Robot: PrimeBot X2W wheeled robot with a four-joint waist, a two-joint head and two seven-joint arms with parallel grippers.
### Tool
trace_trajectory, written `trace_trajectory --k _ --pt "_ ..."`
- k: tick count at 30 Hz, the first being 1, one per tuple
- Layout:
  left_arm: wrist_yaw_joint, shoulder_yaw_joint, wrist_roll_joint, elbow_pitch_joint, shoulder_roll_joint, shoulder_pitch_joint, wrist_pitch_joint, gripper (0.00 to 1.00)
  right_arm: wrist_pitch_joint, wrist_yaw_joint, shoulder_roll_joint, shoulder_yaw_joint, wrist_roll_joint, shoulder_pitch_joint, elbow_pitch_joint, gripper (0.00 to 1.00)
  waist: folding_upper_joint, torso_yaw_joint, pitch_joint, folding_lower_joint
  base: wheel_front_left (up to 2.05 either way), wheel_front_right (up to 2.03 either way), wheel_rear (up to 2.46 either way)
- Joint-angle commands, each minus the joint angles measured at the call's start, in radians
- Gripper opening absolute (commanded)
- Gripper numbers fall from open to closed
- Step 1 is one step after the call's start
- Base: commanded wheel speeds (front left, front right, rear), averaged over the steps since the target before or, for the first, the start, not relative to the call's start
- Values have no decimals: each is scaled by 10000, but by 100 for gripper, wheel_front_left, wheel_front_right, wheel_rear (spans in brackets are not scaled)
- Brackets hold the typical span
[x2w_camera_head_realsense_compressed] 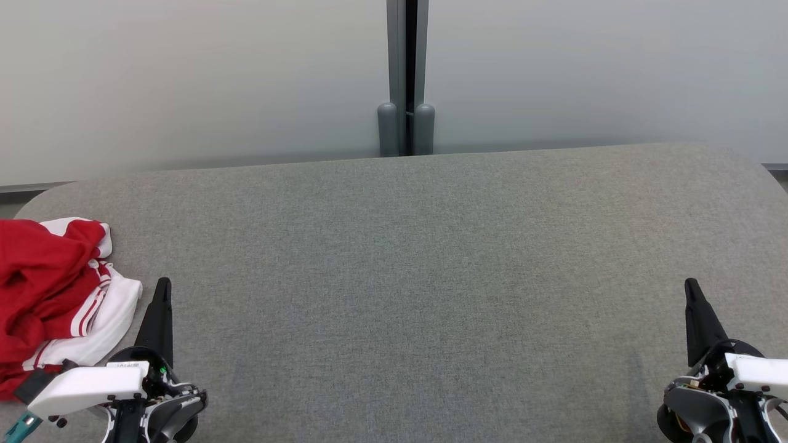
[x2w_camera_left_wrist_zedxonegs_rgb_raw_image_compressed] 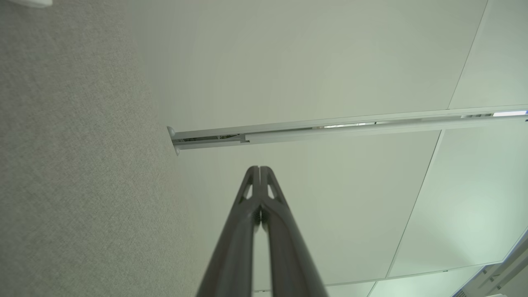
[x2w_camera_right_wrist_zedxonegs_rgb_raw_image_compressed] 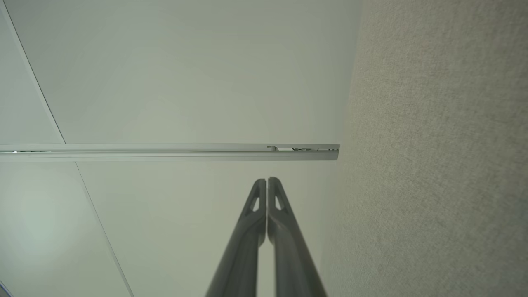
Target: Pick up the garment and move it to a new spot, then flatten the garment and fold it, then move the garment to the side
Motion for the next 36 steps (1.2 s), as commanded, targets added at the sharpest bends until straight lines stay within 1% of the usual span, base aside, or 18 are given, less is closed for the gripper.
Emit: trace_trajectory --k 1,22,23,31,36 --pt "-42 19 -12 1 27 -75 20 0 26 0 -7 8 -27 -76 20 0 0 0 0 0 0 0 0" --pt "-42 19 -13 1 27 -76 20 0 26 0 -7 8 -27 -76 20 0 0 0 0 0 0 0 0" --pt "0 -1 -2 -1 0 -1 -1 100 -1 0 0 0 -1 -2 -1 100 0 0 0 0 0 0 0" --pt "1 -255 82 -7 -19 -71 -226 100 -150 0 -17 -4 -127 61 -96 100 0 1 5 0 0 0 0" --pt "0 -550 425 -99 76 -202 -515 100 -402 0 -153 109 -485 72 -235 100 0 3 6 0 0 0 0"
